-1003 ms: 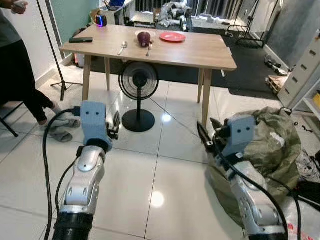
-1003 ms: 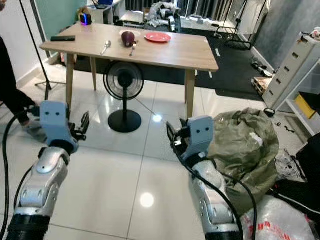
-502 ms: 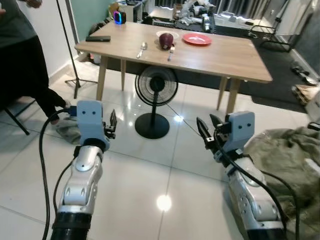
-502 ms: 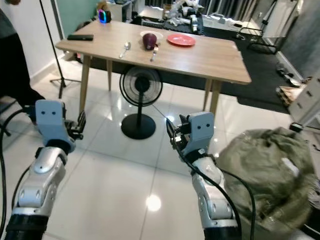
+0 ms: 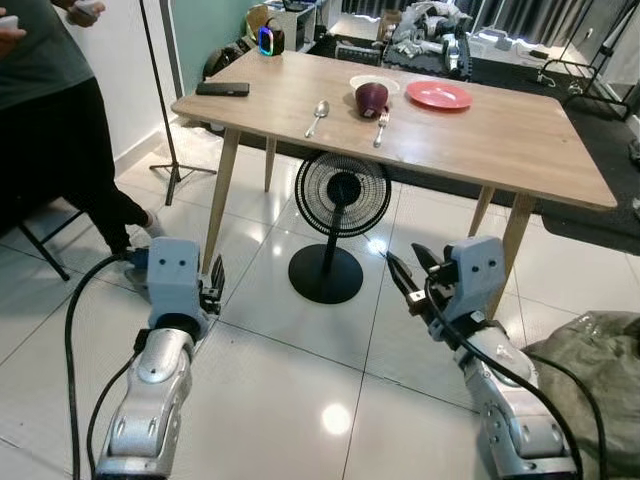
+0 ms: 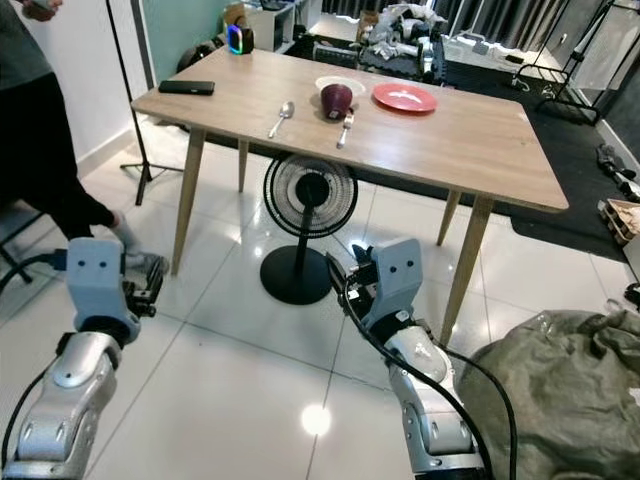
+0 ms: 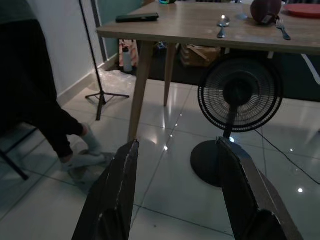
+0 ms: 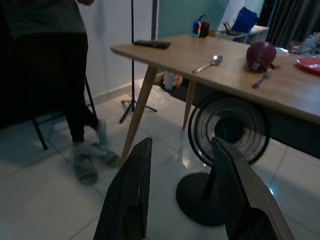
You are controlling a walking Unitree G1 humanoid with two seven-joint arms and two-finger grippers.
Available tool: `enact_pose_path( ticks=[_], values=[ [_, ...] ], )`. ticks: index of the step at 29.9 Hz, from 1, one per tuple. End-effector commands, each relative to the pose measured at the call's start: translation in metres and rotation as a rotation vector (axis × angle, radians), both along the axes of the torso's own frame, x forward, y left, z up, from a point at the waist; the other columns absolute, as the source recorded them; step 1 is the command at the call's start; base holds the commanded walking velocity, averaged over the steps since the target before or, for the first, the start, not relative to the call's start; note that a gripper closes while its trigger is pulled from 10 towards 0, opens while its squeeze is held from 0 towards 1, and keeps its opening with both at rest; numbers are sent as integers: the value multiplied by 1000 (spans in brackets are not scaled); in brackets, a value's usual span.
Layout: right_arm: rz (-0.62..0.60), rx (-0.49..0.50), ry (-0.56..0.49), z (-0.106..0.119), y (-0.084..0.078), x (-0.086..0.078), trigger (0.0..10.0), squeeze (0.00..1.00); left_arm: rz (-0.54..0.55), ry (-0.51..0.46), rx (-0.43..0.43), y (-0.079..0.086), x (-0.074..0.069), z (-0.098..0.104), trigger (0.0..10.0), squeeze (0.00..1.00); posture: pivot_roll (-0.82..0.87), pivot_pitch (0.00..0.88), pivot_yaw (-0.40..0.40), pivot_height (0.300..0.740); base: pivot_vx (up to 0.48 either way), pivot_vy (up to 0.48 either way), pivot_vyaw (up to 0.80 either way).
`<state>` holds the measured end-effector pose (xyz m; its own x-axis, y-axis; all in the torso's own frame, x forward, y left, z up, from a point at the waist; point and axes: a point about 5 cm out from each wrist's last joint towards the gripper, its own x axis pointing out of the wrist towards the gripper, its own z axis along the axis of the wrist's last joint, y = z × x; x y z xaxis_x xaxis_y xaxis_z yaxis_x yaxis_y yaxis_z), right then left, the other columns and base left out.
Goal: Setting the table
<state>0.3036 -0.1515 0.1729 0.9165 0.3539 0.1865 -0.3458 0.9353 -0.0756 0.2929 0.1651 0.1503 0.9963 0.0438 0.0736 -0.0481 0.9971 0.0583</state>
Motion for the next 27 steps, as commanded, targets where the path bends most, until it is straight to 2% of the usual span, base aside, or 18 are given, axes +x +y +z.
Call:
enact_pose_path(
  ticks=[1, 11, 27],
  values=[
    [18, -6, 38, -7, 2, 1, 10000, 0, 5, 17, 1, -1, -3, -3, 10000, 0, -17, 0, -17, 740, 480, 0, 0],
    [32, -14, 60, -11, 2, -4, 10000, 0, 9, 14, 0, -3, -4, -2, 10000, 0, -35, 0, -18, 740, 480, 0, 0],
    [12, -25, 54, -7, -7, -9, 10000, 0, -22, 11, 0, -10, 3, 2, 10000, 0, -67, 0, 2, 740, 480, 0, 0]
  ],
)
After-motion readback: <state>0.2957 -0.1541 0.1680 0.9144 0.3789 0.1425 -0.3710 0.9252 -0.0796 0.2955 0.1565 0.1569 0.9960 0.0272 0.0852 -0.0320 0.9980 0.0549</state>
